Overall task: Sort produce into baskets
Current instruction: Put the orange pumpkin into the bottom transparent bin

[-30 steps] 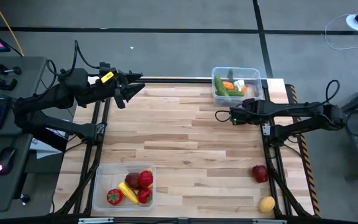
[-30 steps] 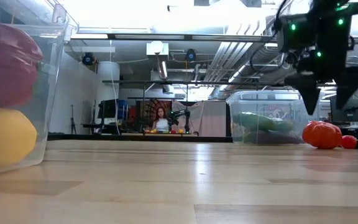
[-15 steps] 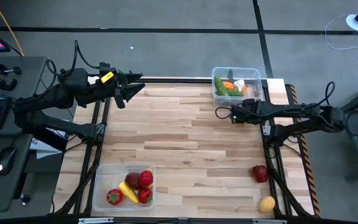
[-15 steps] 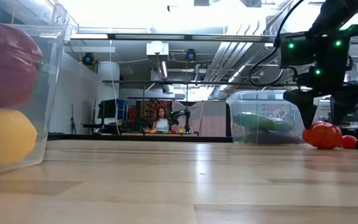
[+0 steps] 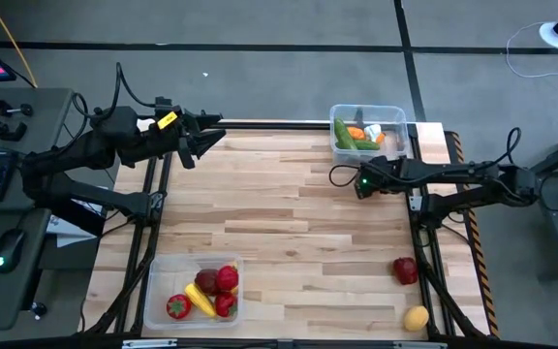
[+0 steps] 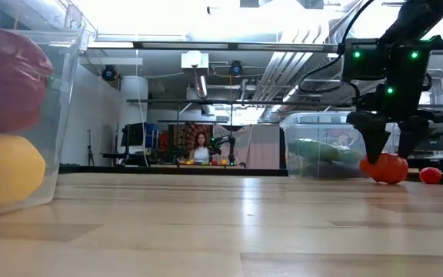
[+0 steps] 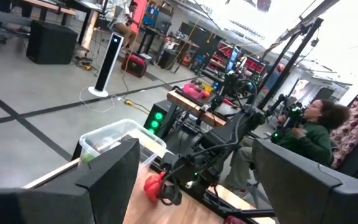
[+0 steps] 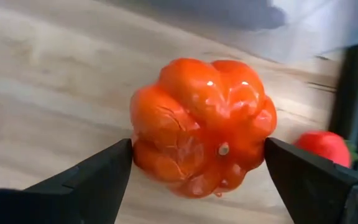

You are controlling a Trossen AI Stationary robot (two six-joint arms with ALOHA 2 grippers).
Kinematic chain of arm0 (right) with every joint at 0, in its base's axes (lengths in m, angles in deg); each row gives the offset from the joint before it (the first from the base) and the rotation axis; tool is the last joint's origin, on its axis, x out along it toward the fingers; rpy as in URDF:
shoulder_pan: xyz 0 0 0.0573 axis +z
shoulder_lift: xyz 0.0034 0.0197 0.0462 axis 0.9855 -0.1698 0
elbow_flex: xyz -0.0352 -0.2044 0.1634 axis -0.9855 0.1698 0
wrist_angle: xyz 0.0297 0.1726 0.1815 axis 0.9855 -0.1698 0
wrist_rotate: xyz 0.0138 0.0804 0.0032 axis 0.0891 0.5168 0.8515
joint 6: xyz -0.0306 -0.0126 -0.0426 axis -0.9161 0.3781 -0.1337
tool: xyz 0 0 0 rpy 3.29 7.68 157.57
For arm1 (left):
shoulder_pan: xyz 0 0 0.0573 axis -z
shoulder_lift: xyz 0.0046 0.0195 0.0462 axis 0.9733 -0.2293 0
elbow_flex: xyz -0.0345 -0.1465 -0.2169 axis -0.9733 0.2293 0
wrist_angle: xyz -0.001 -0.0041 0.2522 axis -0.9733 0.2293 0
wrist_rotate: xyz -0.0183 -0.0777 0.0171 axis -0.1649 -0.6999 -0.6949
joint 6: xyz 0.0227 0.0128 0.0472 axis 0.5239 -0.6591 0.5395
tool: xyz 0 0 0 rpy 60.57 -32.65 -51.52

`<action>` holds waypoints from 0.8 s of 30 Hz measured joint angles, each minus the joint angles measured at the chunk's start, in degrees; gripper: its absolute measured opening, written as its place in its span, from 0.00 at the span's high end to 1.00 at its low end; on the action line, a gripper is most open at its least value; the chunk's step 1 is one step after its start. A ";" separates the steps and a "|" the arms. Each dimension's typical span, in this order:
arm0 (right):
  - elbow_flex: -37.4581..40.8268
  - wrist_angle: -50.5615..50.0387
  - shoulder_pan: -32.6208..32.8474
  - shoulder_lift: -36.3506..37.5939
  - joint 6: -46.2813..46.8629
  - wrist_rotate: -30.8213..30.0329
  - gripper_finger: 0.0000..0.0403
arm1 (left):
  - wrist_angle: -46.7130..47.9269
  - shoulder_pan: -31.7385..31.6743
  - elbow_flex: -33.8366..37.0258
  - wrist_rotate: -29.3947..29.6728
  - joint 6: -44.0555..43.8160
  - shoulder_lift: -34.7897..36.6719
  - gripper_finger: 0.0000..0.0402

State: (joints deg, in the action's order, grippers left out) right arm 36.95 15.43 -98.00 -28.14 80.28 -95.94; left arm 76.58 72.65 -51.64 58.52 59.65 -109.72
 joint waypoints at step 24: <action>-0.02 10.93 36.32 -0.02 17.51 6.42 0.13 | 0.18 0.01 0.00 -0.01 -0.02 0.00 0.25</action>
State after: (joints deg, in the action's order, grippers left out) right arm 36.93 26.36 -61.68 -28.17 97.80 -89.52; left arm 76.77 72.67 -51.64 58.51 59.63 -109.72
